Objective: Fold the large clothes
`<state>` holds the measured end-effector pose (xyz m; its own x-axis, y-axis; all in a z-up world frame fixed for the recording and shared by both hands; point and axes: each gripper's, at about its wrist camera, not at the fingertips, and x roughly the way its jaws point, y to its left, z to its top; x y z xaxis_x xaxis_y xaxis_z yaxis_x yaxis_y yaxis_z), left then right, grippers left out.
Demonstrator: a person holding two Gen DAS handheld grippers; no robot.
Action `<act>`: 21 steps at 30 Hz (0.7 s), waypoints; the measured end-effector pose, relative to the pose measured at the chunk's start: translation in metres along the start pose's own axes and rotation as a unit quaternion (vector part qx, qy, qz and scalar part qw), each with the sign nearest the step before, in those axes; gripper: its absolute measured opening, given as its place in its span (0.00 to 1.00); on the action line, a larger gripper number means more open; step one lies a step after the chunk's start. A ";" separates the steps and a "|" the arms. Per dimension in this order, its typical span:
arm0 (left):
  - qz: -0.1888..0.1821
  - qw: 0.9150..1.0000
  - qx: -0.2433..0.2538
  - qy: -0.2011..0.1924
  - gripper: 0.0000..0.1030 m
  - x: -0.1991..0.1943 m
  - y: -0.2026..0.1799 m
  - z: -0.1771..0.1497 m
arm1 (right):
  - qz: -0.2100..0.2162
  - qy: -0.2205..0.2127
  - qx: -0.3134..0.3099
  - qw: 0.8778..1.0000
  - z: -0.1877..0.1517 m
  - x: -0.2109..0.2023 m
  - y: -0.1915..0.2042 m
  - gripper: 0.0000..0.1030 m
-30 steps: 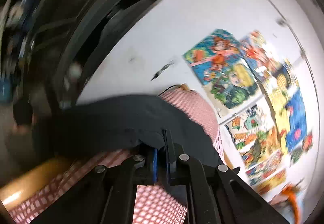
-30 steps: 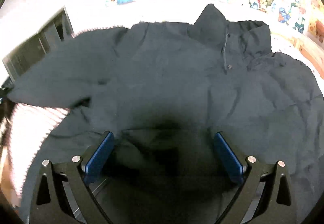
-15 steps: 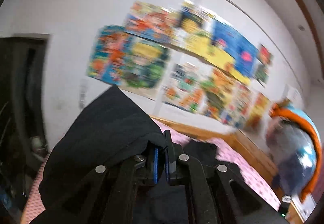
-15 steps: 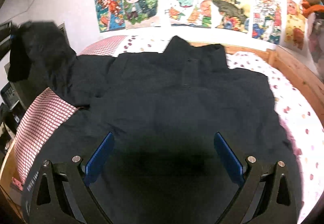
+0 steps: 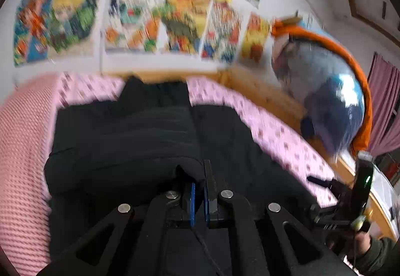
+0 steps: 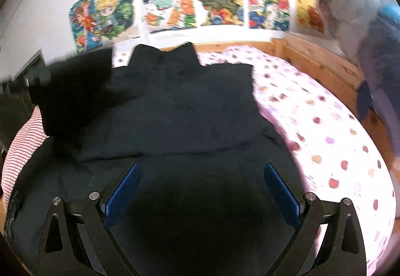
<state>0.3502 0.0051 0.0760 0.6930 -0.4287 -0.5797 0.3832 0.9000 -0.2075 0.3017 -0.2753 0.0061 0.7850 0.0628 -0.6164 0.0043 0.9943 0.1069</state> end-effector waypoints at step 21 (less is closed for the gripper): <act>-0.072 0.990 -0.038 0.116 0.70 -0.006 -0.005 -0.071 | 0.032 0.027 0.008 0.999 -0.002 0.032 0.026 0.94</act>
<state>0.3010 0.0090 0.0244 0.4726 -0.5317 -0.7028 0.4147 0.8379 -0.3550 0.3259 -0.2473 -0.0121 0.7495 0.1313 -0.6489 -0.0351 0.9866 0.1590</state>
